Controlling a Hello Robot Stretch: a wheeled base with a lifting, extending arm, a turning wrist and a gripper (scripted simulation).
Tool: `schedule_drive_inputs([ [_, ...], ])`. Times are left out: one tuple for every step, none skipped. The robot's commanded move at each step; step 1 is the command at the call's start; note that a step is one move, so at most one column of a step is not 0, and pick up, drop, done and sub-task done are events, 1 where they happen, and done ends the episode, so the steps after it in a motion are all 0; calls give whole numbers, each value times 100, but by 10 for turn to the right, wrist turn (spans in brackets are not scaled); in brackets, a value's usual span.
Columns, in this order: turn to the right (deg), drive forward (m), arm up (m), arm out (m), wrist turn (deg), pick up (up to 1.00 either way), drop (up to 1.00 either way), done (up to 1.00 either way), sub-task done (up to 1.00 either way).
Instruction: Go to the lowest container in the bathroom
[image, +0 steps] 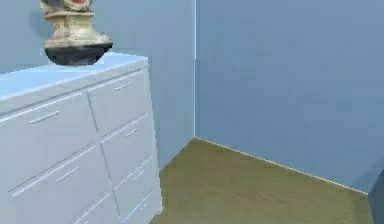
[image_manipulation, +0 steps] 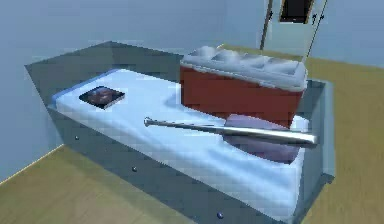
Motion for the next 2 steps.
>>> schedule_drive_inputs([
  [450, 0, 0, 0, 0, 0, 0, 0, 0],
  [450, 0, 0, 0, 0, 0, 0, 0, 0],
])
